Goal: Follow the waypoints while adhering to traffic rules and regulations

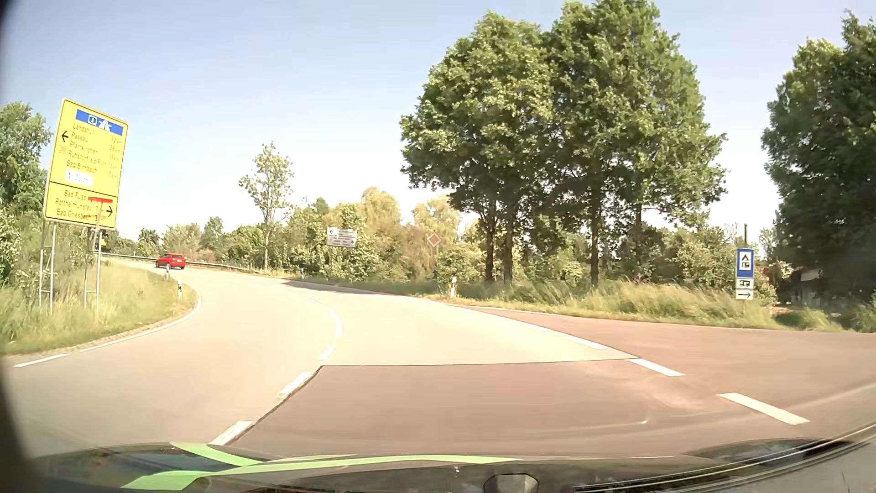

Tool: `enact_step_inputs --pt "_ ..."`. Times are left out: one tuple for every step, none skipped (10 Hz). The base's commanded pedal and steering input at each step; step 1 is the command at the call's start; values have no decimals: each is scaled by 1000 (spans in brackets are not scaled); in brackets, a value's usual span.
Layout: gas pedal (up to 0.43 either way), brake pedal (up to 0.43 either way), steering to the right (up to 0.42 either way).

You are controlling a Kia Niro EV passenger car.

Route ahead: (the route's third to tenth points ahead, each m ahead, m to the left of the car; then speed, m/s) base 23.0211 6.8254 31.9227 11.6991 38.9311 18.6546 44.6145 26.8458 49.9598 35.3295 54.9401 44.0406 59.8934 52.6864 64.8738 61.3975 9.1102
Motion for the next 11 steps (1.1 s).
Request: enact_step_inputs --pt "228 0 -82" --pt "228 0 -81" --pt "228 0 -81" --pt "228 0 -79" --pt "228 0 -71" --pt "228 0 -65" --pt "228 0 -61" --pt "228 0 -60" --pt "209 0 -61" --pt "209 0 -62" --pt "209 0 -65"
